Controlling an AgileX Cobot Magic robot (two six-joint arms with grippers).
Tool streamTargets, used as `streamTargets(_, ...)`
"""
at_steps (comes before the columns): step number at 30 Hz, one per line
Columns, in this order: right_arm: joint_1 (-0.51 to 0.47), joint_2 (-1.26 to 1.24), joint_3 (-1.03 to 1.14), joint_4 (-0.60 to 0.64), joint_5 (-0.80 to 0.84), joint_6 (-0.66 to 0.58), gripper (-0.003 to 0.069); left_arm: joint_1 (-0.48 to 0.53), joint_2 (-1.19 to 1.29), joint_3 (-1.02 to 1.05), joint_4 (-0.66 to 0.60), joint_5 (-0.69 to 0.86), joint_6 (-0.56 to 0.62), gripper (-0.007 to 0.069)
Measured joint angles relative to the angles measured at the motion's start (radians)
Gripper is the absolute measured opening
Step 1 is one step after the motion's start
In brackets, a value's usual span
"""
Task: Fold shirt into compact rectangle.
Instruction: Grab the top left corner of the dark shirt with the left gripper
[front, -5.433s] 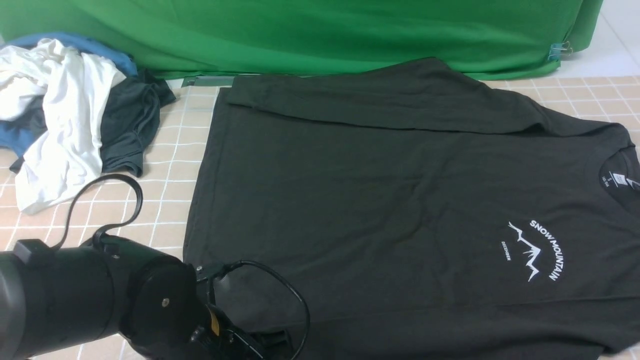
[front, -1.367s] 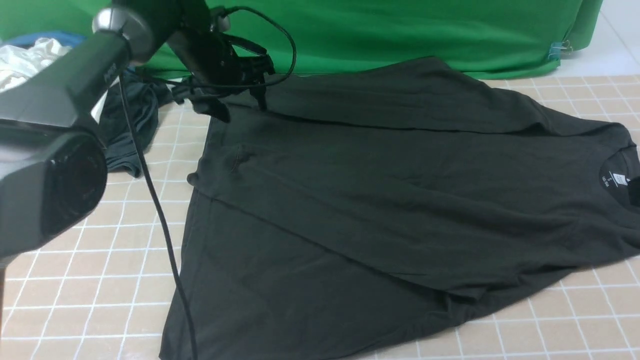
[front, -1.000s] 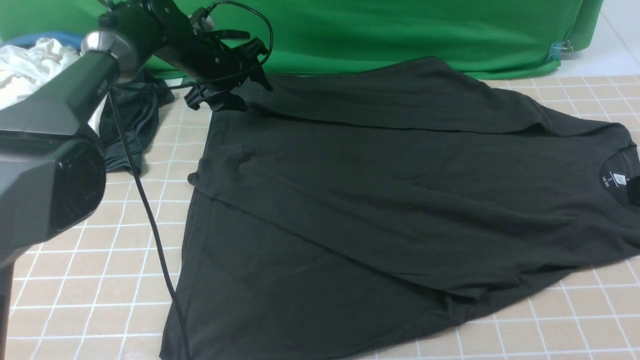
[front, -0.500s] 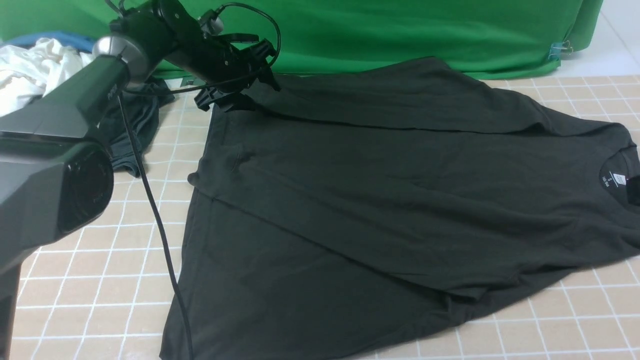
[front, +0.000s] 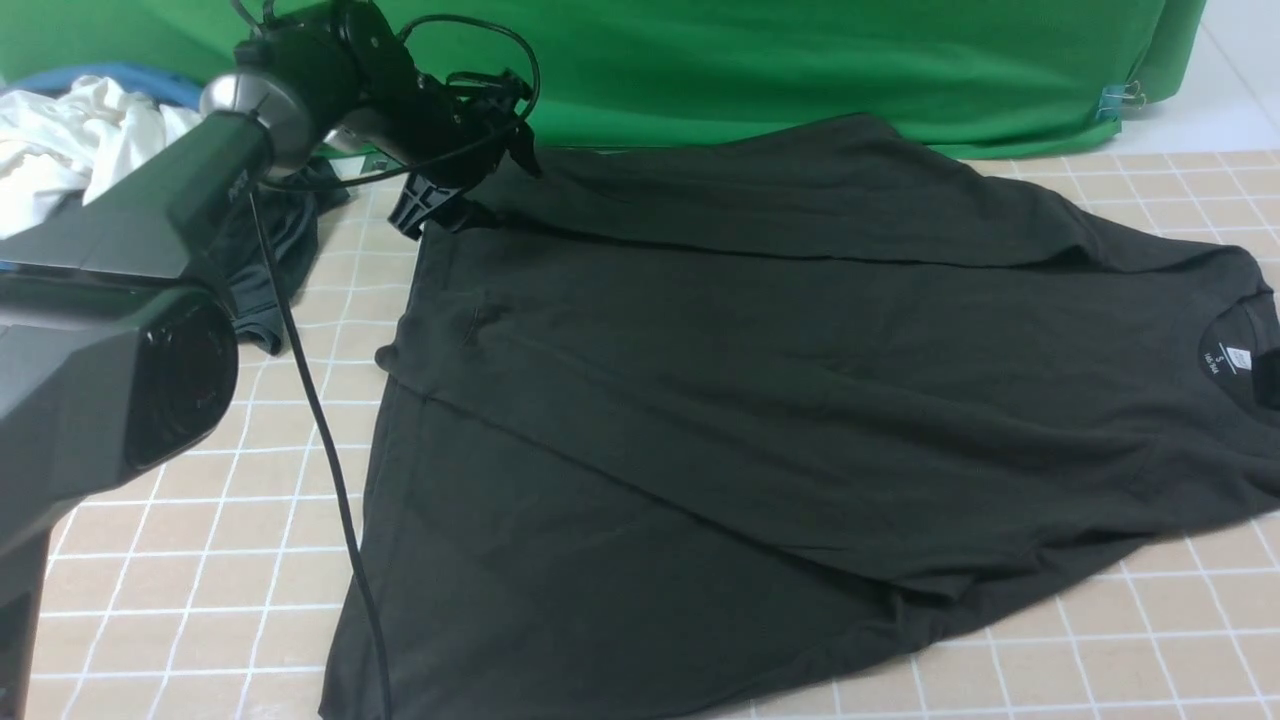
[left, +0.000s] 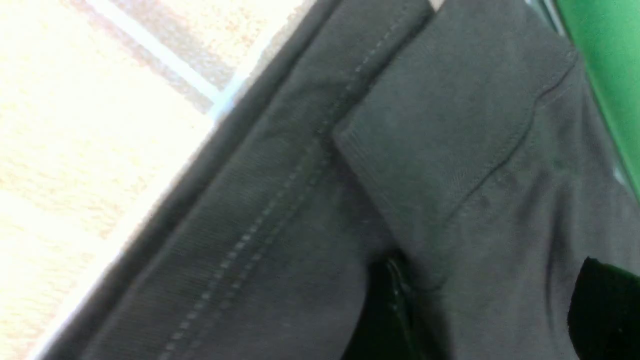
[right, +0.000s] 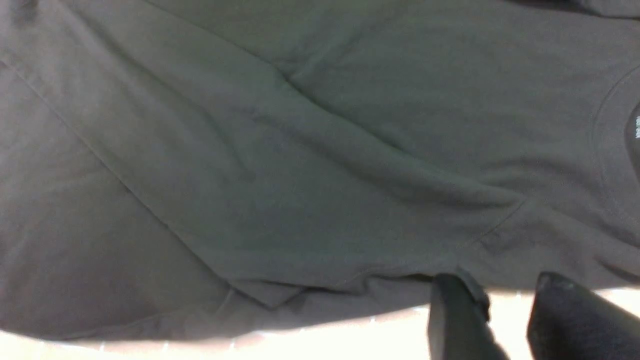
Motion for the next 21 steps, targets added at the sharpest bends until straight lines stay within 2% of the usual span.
streamTargets(10,0.0,0.0,0.0,0.0,-0.038,-0.006,0.0237,0.0,0.0,0.0,-0.03,-0.02,-0.126,0.0447)
streamTargets(21,0.0,0.0,0.0,0.0,-0.041,-0.008,0.0238,0.0,0.037,-0.003,-0.031,-0.056,-0.181,0.0446)
